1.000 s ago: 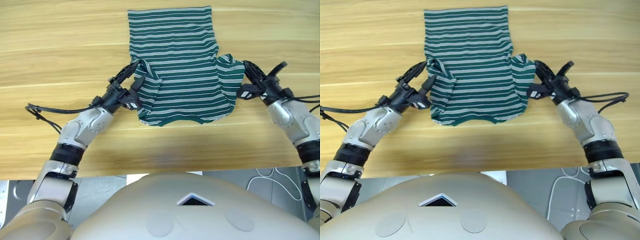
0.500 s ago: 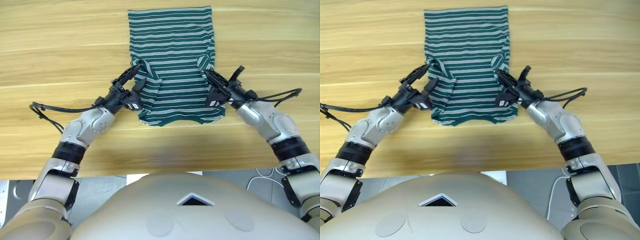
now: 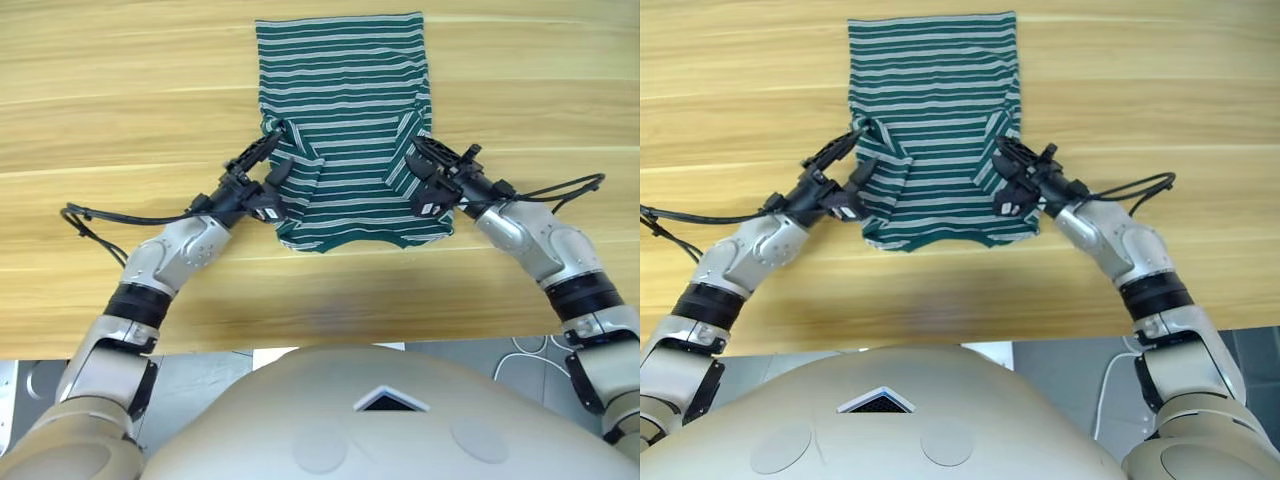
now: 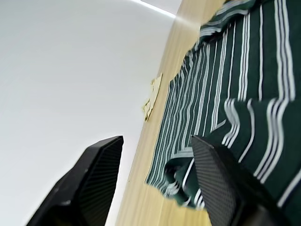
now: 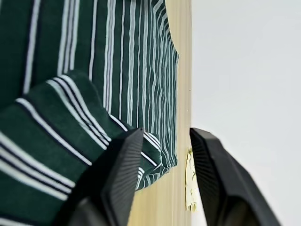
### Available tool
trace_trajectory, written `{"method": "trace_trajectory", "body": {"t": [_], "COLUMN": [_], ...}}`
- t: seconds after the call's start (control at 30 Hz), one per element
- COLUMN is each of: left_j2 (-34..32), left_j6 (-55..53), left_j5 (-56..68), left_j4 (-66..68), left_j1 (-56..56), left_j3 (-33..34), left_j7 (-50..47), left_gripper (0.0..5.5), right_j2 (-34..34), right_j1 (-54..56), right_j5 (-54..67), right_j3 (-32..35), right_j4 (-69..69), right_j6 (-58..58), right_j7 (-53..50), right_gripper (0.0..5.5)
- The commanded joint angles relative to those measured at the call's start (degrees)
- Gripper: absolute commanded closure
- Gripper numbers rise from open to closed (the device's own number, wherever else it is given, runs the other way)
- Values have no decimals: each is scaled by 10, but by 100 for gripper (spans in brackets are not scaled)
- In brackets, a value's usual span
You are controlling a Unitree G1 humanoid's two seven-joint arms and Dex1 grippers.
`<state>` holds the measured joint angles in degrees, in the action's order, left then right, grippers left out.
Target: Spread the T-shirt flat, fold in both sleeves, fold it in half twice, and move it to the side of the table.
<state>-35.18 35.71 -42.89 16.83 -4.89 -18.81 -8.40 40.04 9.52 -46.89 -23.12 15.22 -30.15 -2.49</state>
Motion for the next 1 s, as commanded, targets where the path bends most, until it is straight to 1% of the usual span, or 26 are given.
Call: {"method": "trace_trajectory", "body": {"t": [0.03, 0.07, 0.17, 0.2, 0.27, 0.33, 0.4, 0.5, 0.57, 0.6, 0.7, 0.9, 1.0], "left_j2": [-49, -63, -121, -138, -168, -171, -161, -158, -155, -150, -130, -110, -106], "left_j6": [8, 16, 38, 44, 52, 56, 61, 67, 75, 81, 88, 108, 111], "left_j5": [48, 75, 159, 184, 214, 210, 194, 179, 164, 156, 139, 125, 123], "left_j4": [-42, -62, -116, -125, -129, -106, -82, -55, -31, -18, 11, 40, 43], "left_j1": [30, 47, 103, 117, 135, 129, 118, 109, 98, 89, 68, 39, 33], "left_j3": [35, 45, 67, 73, 67, 48, 24, 2, -10, -18, -45, -95, -110], "left_j7": [43, 62, 137, 160, 216, 253, 283, 313, 320, 322, 331, 362, 370], "left_gripper": [241, 221, 184, 164, 164, 164, 164, 210, 252, 261, 317, 322, 322], "right_j2": [27, 34, 76, 92, 122, 143, 152, 163, 167, 166, 162, 152, 151], "right_j1": [-15, -22, -47, -55, -76, -96, -116, -143, -156, -161, -173, -173, -162], "right_j5": [34, 57, 152, 175, 199, 196, 189, 180, 177, 177, 179, 173, 169], "right_j3": [27, 41, 86, 94, 103, 99, 91, 91, 91, 91, 89, 81, 76], "right_j4": [-25, -31, -15, -4, 18, 33, 27, 6, -7, -14, -34, -56, -54], "right_j6": [-15, -24, -56, -63, -72, -77, -76, -73, -71, -70, -71, -73, -74], "right_j7": [20, 23, 68, 87, 125, 152, 179, 203, 212, 216, 227, 241, 247], "right_gripper": [294, 273, 270, 270, 270, 270, 270, 270, 270, 270, 270, 270, 270]}}
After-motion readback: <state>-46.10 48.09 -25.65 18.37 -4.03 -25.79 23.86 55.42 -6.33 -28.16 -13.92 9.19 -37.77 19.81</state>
